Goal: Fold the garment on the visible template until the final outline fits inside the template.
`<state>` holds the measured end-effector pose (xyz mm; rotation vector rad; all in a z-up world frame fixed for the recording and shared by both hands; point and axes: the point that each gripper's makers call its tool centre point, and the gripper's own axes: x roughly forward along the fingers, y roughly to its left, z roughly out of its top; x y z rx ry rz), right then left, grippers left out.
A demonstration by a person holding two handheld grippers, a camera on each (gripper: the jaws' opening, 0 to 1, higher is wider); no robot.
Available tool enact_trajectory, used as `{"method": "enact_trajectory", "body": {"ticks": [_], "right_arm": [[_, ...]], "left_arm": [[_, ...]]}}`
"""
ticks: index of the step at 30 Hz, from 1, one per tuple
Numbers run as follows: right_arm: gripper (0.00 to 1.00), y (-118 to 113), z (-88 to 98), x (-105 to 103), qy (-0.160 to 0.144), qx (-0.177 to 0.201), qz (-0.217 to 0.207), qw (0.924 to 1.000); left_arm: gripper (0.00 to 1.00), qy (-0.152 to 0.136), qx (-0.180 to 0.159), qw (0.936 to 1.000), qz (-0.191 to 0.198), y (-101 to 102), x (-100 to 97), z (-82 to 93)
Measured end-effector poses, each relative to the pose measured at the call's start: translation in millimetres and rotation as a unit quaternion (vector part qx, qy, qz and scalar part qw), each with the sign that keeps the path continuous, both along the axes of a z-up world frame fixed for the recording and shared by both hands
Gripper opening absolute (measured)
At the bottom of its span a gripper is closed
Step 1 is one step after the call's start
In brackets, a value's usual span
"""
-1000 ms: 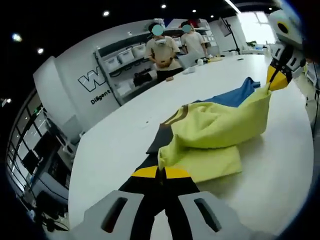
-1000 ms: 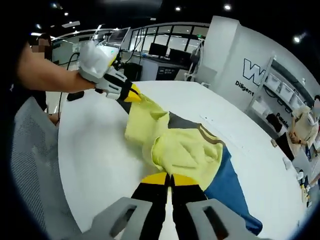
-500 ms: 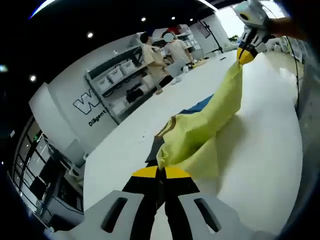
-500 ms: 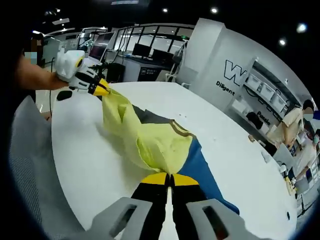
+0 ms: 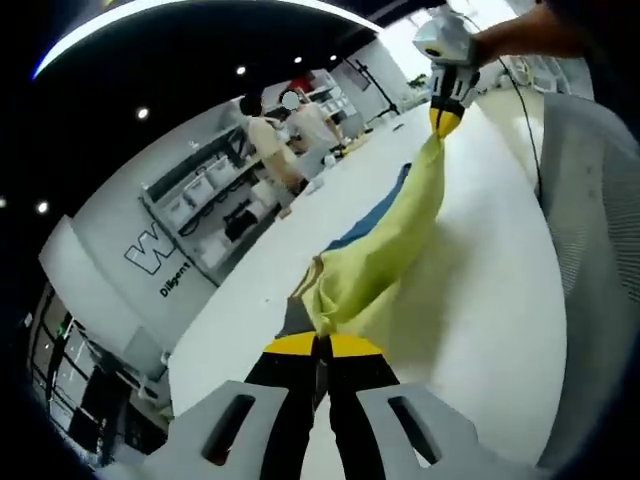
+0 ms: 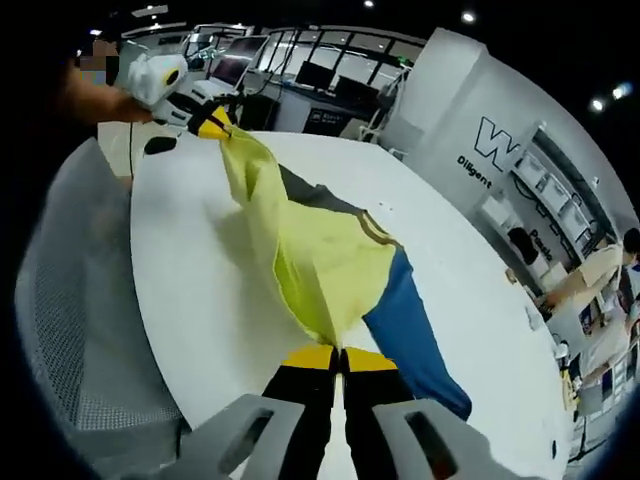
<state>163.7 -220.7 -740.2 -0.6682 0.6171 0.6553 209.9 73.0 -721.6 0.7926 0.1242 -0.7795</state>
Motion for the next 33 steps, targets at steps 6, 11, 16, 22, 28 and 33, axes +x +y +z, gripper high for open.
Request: {"method": "enact_trajectory", "body": {"ticks": [6, 11, 16, 22, 28, 33], "right_arm": [[0.00, -2.4, -18.3, -16.8, 0.044, -0.022, 0.026, 0.9985], [0.00, -9.5, -39.0, -28.5, 0.083, -0.066, 0.051, 0.9931], [0.00, -14.2, -60.9, -42.9, 0.127, -0.109, 0.087, 0.9821], [0.00, -24.4, -84.5, -56.5, 0.184, -0.135, 0.095, 0.9689], [0.00, -26.7, -104.4, -71.8, 0.249, -0.130, 0.096, 0.9549], [0.00, -27.9, -116.3, -75.1, 0.276, -0.121, 0.086, 0.9495]], "left_arm": [[0.00, -0.005, 0.068, 0.9948, -0.075, 0.0, -26.9, -13.6], [0.00, 0.005, 0.126, 0.9825, -0.137, 1.7, -44.9, -33.7], [0.00, 0.039, 0.158, 0.9673, -0.194, -2.6, -65.4, -56.4], [0.00, 0.060, 0.196, 0.9485, -0.241, -7.5, -85.0, -81.1], [0.00, 0.089, 0.209, 0.9393, -0.257, -5.4, -92.9, -101.3], [0.00, 0.125, 0.212, 0.9353, -0.255, 2.4, -95.6, -113.4]]}}
